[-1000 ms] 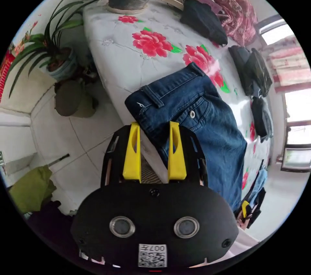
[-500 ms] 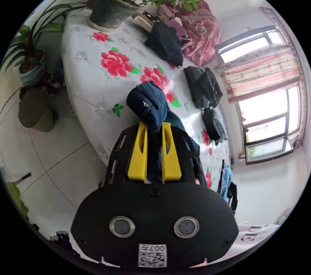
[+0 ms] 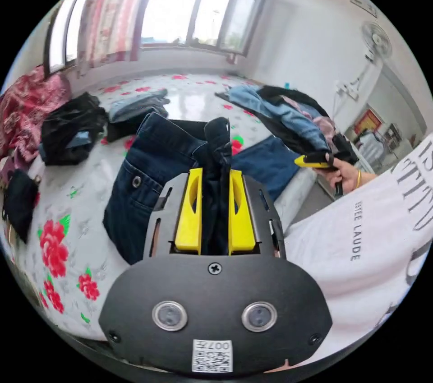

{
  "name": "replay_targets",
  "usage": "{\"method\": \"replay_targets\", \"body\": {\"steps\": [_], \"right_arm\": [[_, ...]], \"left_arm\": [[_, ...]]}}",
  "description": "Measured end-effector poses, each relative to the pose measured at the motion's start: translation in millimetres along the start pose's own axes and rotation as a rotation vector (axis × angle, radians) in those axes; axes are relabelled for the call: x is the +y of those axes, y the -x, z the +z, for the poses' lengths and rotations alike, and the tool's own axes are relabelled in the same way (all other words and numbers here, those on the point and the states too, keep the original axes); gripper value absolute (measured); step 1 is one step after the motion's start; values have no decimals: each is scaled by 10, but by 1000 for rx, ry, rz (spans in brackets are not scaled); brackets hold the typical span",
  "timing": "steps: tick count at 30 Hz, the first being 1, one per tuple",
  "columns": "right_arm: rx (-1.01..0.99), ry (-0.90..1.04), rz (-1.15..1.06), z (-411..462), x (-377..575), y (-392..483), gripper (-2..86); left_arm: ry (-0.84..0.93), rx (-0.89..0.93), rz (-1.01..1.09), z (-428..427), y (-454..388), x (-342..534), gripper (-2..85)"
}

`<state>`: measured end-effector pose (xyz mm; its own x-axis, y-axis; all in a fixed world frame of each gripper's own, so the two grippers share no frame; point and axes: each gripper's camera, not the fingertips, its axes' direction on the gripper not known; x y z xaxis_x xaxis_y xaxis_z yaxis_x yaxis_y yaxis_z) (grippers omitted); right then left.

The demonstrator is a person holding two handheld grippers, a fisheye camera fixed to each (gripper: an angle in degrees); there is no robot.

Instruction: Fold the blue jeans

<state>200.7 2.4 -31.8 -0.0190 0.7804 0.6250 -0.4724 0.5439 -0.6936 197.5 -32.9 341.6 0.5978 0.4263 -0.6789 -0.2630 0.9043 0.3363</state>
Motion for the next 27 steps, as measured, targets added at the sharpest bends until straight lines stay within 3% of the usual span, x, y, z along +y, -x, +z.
{"method": "replay_targets", "body": {"steps": [1,3,8,15,22,25,27], "right_arm": [[-7,-31,39,-90,57,-99,6],[-27,-63,100,-221,142,-235,10],[-6,-114,88,-365,245,-244,33],[-30,217,-192,1076,-214,628,60],[206,534,-509,2648,-229,1410,41],[297,600,-618,2791,-150,1658,15],[180,566,-633,2546,-177,1843,7]], "left_arm": [[151,81,24,468,-110,27,76],[293,140,4,908,-238,106,68],[270,99,21,913,-468,274,79],[350,-161,26,868,-448,459,89],[326,-209,-204,828,-293,682,86],[310,-247,-284,770,-121,757,86],[299,-276,-315,710,30,755,86]]}}
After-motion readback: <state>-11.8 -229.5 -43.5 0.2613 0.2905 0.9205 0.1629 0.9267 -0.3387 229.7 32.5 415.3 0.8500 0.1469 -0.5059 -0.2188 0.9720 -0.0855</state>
